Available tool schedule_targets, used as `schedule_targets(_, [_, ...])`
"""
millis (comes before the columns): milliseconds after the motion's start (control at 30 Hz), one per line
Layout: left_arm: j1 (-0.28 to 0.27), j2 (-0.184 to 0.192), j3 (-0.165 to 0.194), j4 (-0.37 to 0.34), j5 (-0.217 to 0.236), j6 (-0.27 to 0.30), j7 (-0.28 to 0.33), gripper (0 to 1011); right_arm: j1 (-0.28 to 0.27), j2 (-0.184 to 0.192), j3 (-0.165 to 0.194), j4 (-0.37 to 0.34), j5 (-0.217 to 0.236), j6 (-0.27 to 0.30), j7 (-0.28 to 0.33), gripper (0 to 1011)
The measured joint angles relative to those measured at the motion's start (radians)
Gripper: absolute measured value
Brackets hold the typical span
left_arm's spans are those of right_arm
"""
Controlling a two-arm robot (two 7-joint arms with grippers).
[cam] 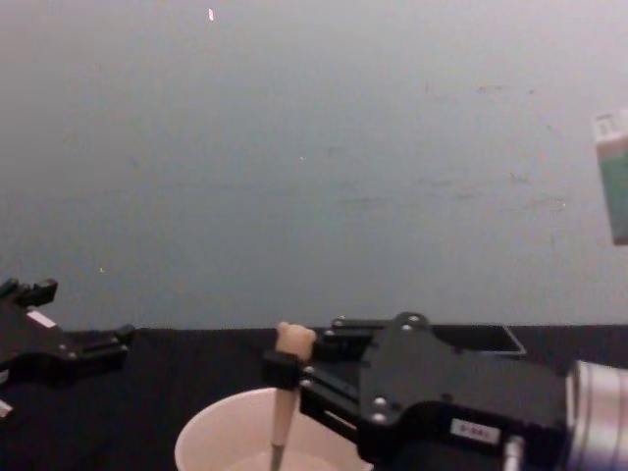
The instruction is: Pick up the stirring spoon with one hand, stir inside the cup, then place it back in its original position.
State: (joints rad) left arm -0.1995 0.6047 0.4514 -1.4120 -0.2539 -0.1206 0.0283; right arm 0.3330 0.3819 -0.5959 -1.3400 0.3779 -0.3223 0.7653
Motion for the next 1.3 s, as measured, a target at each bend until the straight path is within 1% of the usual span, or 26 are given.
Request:
schedule_targets(67, [0.0, 0.0, 0.0, 0.0, 0.0, 0.0, 0.0, 1001, 0.011, -0.012, -0.008, 0.015, -0.002, -0.003, 0.0, 212])
schedule_targets(133, [0.0, 0.0, 0.0, 0.0, 0.0, 0.0, 0.0, 1001, 0.015, -0.016, -0.009, 0.02, -0.004, -0.004, -0.001, 212])
schedule_targets(167, [0.0, 0.0, 0.0, 0.0, 0.0, 0.0, 0.0, 1001, 0.03, -0.031, -0.014, 0.041, -0.011, -0.009, -0.006, 212])
schedule_targets(200, [0.0, 0.0, 0.0, 0.0, 0.0, 0.0, 0.0, 1001, 0.03, -0.031, -0.014, 0.041, -0.011, -0.009, -0.006, 212])
schedule_targets(267, [0.0, 0.0, 0.0, 0.0, 0.0, 0.0, 0.0, 1001, 0.053, -0.052, -0.016, 0.075, -0.023, -0.018, -0.021, 212])
schedule_targets(400, [0.0, 0.0, 0.0, 0.0, 0.0, 0.0, 0.0, 1001, 0.075, -0.068, -0.013, 0.111, -0.037, -0.027, -0.037, 212])
schedule_targets(500, [0.0, 0.0, 0.0, 0.0, 0.0, 0.0, 0.0, 1001, 0.085, -0.074, -0.007, 0.129, -0.045, -0.032, -0.048, 212])
schedule_targets(667, [0.0, 0.0, 0.0, 0.0, 0.0, 0.0, 0.0, 1001, 0.088, -0.071, 0.005, 0.139, -0.053, -0.035, -0.059, 212])
schedule_targets(1000, [0.0, 0.0, 0.0, 0.0, 0.0, 0.0, 0.0, 1001, 0.077, -0.062, 0.025, 0.133, -0.058, -0.034, -0.072, 212])
schedule_targets(1100, [0.0, 0.0, 0.0, 0.0, 0.0, 0.0, 0.0, 1001, 0.07, -0.055, 0.032, 0.123, -0.058, -0.032, -0.072, 212])
schedule_targets(1267, [0.0, 0.0, 0.0, 0.0, 0.0, 0.0, 0.0, 1001, 0.049, -0.034, 0.044, 0.092, -0.044, -0.021, -0.069, 212])
schedule_targets(1300, [0.0, 0.0, 0.0, 0.0, 0.0, 0.0, 0.0, 1001, 0.04, -0.026, 0.045, 0.079, -0.04, -0.018, -0.064, 212])
